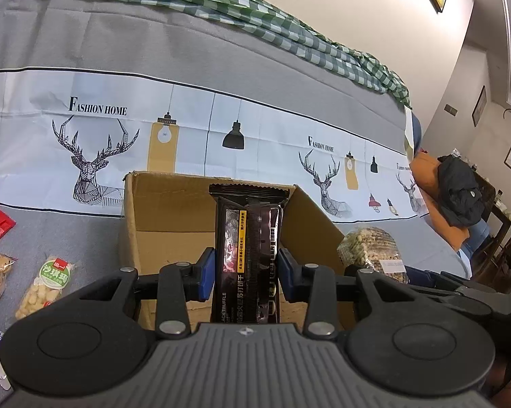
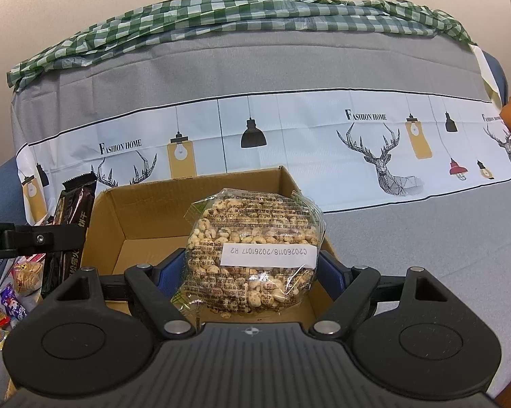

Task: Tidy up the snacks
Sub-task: 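Hold the peanut bag and chocolate bar above the box opening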

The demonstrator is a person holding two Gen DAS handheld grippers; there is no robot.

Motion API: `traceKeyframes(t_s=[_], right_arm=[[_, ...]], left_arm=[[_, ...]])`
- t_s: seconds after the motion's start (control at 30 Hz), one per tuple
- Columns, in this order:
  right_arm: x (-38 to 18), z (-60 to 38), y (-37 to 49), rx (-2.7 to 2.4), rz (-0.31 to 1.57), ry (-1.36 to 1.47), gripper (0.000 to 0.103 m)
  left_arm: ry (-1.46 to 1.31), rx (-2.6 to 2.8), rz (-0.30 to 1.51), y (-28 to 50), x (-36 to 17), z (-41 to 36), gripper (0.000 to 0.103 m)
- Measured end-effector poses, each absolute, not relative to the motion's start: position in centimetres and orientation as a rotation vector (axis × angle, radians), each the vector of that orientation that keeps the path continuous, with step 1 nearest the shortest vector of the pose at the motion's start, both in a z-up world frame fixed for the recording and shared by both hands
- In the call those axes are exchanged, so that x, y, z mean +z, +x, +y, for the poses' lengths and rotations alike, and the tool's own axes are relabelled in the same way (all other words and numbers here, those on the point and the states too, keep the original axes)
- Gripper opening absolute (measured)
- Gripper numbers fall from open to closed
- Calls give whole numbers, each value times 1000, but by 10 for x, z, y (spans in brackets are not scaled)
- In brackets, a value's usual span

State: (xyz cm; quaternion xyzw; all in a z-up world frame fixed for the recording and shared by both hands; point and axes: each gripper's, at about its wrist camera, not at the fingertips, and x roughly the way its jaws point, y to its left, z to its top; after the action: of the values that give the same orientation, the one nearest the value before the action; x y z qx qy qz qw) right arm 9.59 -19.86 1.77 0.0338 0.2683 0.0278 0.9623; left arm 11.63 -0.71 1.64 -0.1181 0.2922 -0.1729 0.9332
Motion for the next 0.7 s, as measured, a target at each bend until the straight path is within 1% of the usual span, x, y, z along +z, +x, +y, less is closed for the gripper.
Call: traceKeyframes(t_s=[0.7], right_arm=[[17,-199,96,53,544,67,81]], left_arm=[[-235,-369,595,116,15,-12,42]])
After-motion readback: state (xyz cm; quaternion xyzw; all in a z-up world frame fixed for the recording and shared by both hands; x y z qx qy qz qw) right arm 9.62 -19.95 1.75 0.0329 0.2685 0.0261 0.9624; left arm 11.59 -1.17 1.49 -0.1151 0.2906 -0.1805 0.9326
